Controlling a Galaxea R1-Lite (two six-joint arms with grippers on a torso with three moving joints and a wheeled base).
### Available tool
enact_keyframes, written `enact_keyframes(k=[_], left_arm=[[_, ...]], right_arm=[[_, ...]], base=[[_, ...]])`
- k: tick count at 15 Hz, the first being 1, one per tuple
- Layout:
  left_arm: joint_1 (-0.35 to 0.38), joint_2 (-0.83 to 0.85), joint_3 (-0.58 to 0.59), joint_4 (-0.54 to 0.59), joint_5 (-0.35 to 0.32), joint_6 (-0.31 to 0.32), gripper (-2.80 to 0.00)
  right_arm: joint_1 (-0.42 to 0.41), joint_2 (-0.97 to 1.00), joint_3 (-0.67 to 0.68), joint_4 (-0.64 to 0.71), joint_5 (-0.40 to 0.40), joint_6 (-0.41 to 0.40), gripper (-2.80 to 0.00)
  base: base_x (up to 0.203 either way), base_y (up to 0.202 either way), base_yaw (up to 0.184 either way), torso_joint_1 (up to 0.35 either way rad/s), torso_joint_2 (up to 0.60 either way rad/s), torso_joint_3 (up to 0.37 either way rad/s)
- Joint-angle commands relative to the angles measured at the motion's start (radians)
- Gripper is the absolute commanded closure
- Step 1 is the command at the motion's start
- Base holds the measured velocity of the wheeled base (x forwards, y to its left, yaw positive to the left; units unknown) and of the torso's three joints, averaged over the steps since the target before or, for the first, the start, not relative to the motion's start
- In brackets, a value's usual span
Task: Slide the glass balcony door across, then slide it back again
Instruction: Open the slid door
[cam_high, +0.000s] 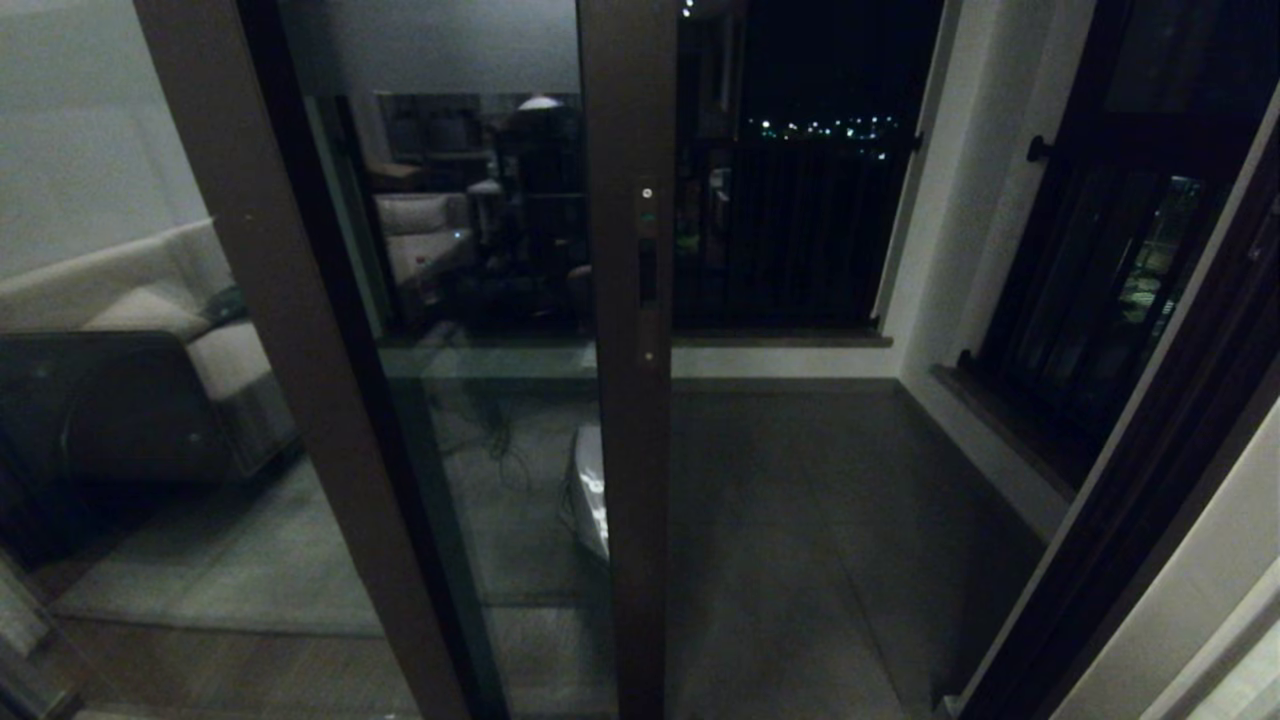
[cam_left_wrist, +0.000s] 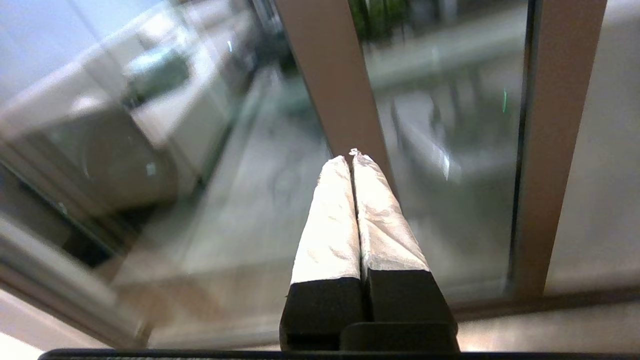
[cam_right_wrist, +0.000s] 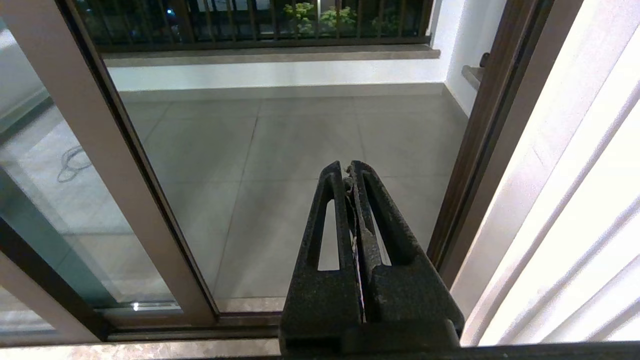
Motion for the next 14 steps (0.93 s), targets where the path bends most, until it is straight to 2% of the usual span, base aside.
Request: enact_keyframes(k=[1,3,6,8,9,10,14], left_arm=[[0.000,0.222,-0.180,-0.008,-0.011,-0.064,0.00],[0.000,0.395,-0.314,-0.011,-0.074,-0.100,0.00],[-0.004,0.685,-0.518,-0.030,-0.248,-0.123,0.00],[-0.063,0.899,-0.682,-0.057,-0.304,-0.148,0.00],[-0.120,0.999,-0.779,-0.065,-0.308,-0.178,0.00],[-0.208,1.097,-0.870,-0.072,-0.290,-0.219,0.00],[-0.543,1.436,-1.144,-0.092,-0.133,-0.334,0.00]], right_arm=[[0.000,0.002,0.000,0.001,0.000,0.000,0.00],[0.000,0.002,0.000,0.001,0.000,0.000,0.00],[0.000,0.002,0.000,0.001,-0.001,0.000,0.00],[0.000,0.002,0.000,0.001,0.001,0.000,0.00],[0.000,0.002,0.000,0.001,-0.001,0.000,0.00],[0.000,0.002,0.000,0.001,0.000,0.000,0.00],[0.000,0.002,0.000,0.001,0.001,0.000,0.00]], base=[[0.000,0.000,0.000,0.000,0.00,0.000],[0.000,0.000,0.000,0.000,0.00,0.000],[0.000,0.000,0.000,0.000,0.00,0.000],[0.000,0.000,0.000,0.000,0.00,0.000],[0.000,0.000,0.000,0.000,0.00,0.000],[0.000,0.000,0.000,0.000,0.00,0.000],[0.000,0.000,0.000,0.000,0.00,0.000]])
